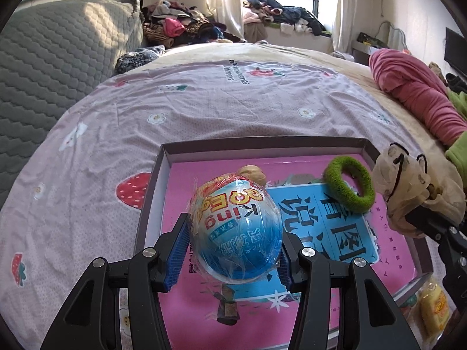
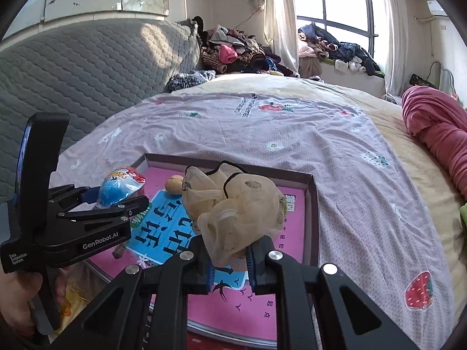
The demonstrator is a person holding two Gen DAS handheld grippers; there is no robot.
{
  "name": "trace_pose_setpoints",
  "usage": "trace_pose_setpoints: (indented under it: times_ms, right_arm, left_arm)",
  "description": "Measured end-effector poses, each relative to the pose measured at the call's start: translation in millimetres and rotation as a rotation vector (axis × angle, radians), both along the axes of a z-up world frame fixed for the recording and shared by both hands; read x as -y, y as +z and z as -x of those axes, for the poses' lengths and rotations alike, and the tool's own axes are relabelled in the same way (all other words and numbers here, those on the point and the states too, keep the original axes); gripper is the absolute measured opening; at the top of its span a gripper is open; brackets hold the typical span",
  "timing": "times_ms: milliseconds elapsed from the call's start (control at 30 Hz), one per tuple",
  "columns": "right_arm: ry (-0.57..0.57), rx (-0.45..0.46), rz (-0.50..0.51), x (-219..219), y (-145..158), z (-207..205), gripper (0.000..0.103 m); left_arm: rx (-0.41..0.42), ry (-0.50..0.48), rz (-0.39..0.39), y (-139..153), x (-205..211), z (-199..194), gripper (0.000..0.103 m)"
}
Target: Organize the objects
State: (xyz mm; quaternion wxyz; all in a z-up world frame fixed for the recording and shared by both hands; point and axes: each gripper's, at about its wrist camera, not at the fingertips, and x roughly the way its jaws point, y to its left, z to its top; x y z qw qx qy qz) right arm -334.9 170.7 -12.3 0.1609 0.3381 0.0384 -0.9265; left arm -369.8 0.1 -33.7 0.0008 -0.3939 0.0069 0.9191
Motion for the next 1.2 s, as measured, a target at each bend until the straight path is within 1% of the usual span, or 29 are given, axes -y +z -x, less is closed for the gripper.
trace_pose_setpoints:
  times_ms: [233,400,500,867,1067,1200]
  right_arm:
    - [-0.005,0.017,-0.032,5.6,-7.1,3.0,0.017]
    - [-0.002,0.047,-0.058,9.6,-16.1,5.9,0.018]
    - [0.002,0.070,-0.067,11.3,-22.3,8.5,0.018]
    - [0.001,0.117,-0.104,15.8,-34.9,13.0,0.019]
    - [-0.006,0.153,-0.108,15.6,-44.5,18.5,0.019]
    - [-0.011,0.171,-0.104,13.6,-48.0,20.8,0.022]
  left_arm:
    - [0.031,-0.008,-0.031,-9.0,4.2,6.4,0.054]
    - [0.050,-0.010,-0.046,-12.2,6.7,7.9,0.054]
    - [0.057,-0.010,-0.051,-12.7,7.8,8.1,0.054]
    - [0.128,-0.027,-0.058,-26.7,6.0,14.3,0.055]
    - [0.147,-0.033,-0.058,-29.8,6.2,14.6,0.055]
    - [0.163,-0.038,-0.062,-32.2,6.0,16.1,0.055]
